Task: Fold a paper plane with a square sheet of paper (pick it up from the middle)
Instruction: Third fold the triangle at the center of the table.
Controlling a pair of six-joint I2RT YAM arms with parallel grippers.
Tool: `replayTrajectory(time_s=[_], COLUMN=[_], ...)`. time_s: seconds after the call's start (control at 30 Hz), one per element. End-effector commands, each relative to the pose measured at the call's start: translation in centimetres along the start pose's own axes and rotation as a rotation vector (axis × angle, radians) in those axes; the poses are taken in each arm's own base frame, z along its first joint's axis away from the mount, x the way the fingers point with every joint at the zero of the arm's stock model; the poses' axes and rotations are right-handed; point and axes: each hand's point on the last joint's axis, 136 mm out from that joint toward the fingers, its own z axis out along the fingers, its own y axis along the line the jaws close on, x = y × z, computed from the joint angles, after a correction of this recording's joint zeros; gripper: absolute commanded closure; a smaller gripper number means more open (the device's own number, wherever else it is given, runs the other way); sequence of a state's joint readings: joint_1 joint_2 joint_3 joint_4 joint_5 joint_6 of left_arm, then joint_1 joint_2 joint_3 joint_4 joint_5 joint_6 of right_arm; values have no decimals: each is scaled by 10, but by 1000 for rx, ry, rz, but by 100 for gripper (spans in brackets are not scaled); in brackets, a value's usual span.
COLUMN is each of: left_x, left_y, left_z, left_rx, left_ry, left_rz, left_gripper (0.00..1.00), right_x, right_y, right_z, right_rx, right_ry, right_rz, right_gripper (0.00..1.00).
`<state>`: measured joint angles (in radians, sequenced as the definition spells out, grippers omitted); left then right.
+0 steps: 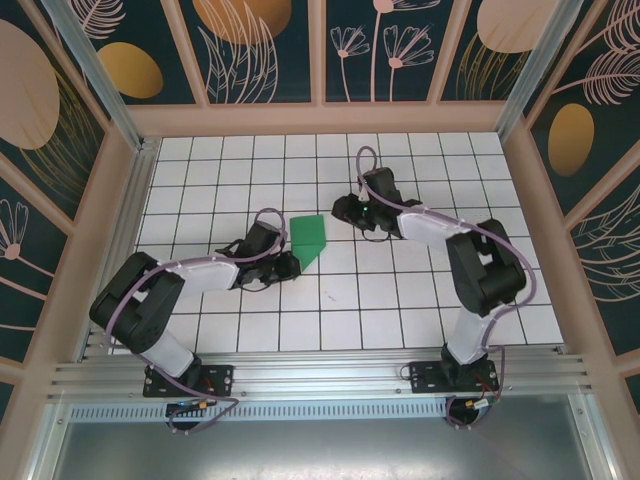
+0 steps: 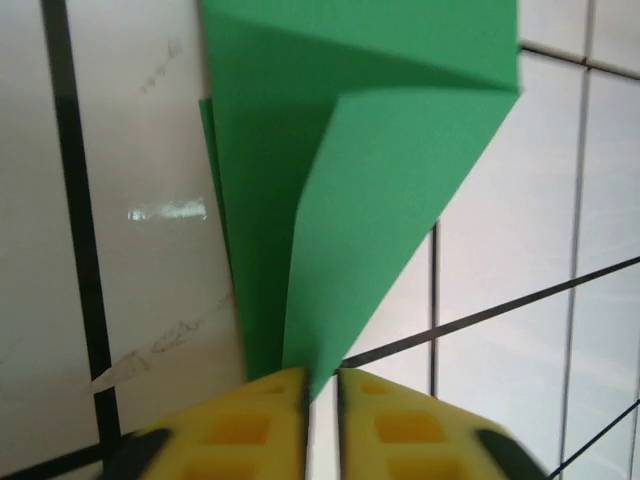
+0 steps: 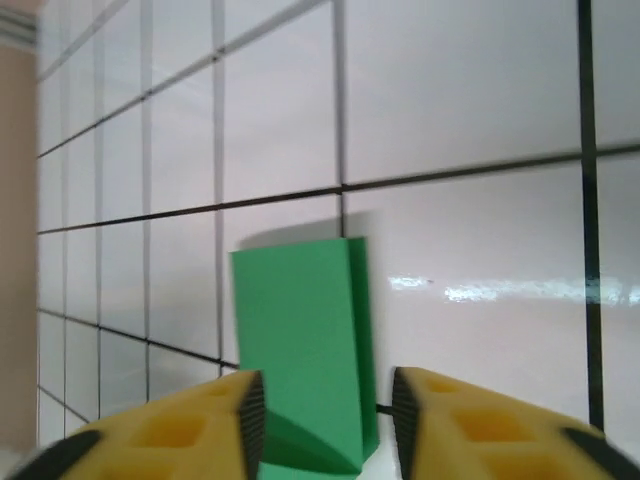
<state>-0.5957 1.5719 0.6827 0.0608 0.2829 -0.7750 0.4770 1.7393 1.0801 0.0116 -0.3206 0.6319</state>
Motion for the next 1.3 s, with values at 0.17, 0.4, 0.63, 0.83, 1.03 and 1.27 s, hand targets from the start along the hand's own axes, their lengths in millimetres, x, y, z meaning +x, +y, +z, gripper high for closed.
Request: replayTrajectory(time_s=[0.17,0.4,0.63,0.83,1.03,1.27], left_x=[-44,-38,-35,-32,-32,-30], left_y=[-15,-17,-7,-3,-2,2], left_z=[-43,-43,-33,-28,-28,-27], left_rx=[-50,17,6,-1,-7,-20], left_ry=[-216,-233,-231,-220,-219,-215], left_rz=[105,33,-25,-38,-38,-39], left_gripper=[61,55,55,55,55,55], right_x=[25,63,87,98,101,104], right_y=[-1,11,16,18,21,25], right_z=[-27,-6,27,44,51,55], right_rx=[-57,-146,-166,-196,-227,-288], right_ry=[-24,107,222,276,292,295], right_rz=[-3,2,15,30,26,4], right_gripper=[21,26,40,46,54,58])
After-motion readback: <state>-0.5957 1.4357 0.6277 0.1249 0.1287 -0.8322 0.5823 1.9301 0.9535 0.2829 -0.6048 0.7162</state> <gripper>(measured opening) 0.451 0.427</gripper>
